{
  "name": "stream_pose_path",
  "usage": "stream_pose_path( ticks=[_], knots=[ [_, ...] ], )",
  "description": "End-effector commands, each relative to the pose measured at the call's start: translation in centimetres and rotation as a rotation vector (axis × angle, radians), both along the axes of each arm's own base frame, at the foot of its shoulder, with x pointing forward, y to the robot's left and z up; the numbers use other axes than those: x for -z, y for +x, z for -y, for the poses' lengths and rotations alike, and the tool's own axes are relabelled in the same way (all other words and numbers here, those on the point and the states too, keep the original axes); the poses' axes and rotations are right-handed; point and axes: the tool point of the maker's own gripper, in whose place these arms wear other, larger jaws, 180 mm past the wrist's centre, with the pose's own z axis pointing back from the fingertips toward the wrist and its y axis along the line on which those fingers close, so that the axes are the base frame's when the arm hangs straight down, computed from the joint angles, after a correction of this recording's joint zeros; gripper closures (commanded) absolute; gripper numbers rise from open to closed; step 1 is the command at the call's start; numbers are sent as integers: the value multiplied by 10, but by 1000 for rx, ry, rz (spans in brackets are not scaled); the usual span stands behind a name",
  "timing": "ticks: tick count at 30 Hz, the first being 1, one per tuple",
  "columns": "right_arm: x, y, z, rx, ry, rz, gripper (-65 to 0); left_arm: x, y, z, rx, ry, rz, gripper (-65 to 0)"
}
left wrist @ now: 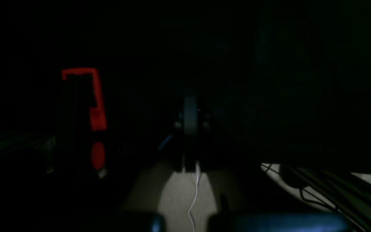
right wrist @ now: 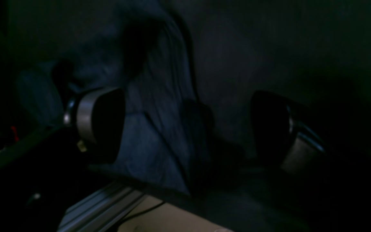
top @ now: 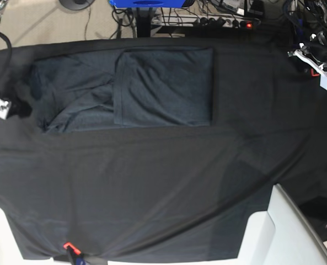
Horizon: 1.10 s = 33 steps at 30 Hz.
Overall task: Fold the T-shirt properly
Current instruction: 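Release the fabric and withdraw the right gripper beside the shirt, then grasp the end of the folded shirt strip with the right gripper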
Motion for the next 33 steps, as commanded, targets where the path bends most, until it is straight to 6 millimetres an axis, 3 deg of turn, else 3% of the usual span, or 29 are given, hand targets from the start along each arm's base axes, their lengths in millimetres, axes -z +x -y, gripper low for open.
stream_pose_path(
  ticks=[1, 6, 24, 33],
  knots=[
    [-11, 11, 10, 12, -8, 41, -581, -10, 5, -7, 12, 22, 29, 0],
    [-1, 3, 1, 11, 21, 11, -611, -10, 5, -7, 12, 22, 29, 0],
    [36, -27, -109, -258, 125, -115, -605, -10, 5, -7, 12, 22, 29, 0],
    [41, -33, -135, -300, 158, -132, -603, -9, 5, -6, 10, 17, 28, 0]
  ],
)
